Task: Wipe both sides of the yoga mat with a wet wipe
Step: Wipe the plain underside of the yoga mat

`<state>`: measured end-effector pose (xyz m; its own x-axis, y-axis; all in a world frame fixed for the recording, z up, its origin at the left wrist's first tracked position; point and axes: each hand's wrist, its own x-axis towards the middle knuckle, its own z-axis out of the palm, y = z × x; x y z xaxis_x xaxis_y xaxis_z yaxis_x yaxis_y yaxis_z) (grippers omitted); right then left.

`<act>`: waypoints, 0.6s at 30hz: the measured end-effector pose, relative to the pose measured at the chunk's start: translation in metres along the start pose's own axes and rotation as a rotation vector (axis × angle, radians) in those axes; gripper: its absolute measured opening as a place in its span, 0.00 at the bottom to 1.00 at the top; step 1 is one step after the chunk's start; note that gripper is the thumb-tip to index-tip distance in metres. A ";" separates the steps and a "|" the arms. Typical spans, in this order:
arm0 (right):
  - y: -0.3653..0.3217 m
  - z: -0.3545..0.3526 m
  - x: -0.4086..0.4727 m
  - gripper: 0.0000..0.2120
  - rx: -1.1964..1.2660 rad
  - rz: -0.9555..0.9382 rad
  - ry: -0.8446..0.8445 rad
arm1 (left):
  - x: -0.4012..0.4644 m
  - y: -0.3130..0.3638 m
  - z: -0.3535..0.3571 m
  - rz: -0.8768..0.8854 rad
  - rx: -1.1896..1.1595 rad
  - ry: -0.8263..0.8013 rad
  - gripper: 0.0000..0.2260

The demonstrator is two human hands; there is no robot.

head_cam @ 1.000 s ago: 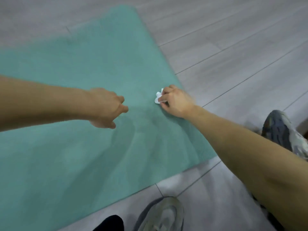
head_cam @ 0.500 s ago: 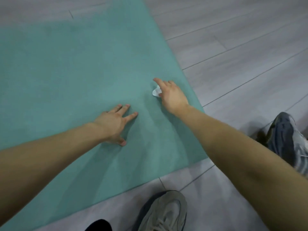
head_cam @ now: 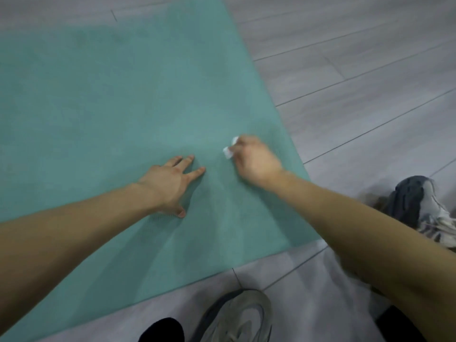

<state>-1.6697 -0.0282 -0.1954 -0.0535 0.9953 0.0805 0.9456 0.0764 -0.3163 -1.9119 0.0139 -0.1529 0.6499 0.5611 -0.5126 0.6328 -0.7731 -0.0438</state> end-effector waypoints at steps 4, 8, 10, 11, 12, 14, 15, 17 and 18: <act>0.023 -0.014 0.006 0.14 -0.103 -0.339 -0.193 | 0.002 0.000 -0.002 -0.005 0.020 0.013 0.59; 0.098 -0.051 0.024 0.14 -0.201 0.161 0.153 | 0.003 0.008 -0.006 0.008 0.038 0.028 0.59; 0.080 -0.054 -0.010 0.15 -0.156 0.116 0.073 | 0.006 0.010 -0.009 0.056 0.064 0.043 0.59; 0.067 -0.053 -0.040 0.16 -0.130 0.030 0.014 | 0.008 0.011 -0.010 0.071 0.068 0.049 0.61; 0.056 -0.053 -0.076 0.15 -0.107 -0.091 -0.058 | 0.011 0.012 -0.011 0.085 0.068 0.043 0.65; 0.047 -0.056 -0.129 0.12 -0.112 -0.271 -0.152 | 0.015 0.016 -0.013 0.114 0.074 0.024 0.72; 0.052 -0.057 -0.132 0.12 -0.143 -0.309 -0.157 | 0.016 0.020 -0.014 0.127 0.086 0.024 0.73; 0.072 -0.056 -0.090 0.16 -0.173 -0.226 -0.049 | 0.017 0.028 -0.015 0.159 0.126 0.019 0.73; 0.083 -0.056 -0.059 0.17 -0.163 -0.111 0.031 | 0.017 0.032 -0.015 0.179 0.153 0.005 0.72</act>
<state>-1.5703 -0.0844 -0.1731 -0.1527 0.9788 0.1366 0.9741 0.1725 -0.1465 -1.8743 0.0034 -0.1498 0.7487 0.4118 -0.5195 0.4360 -0.8962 -0.0820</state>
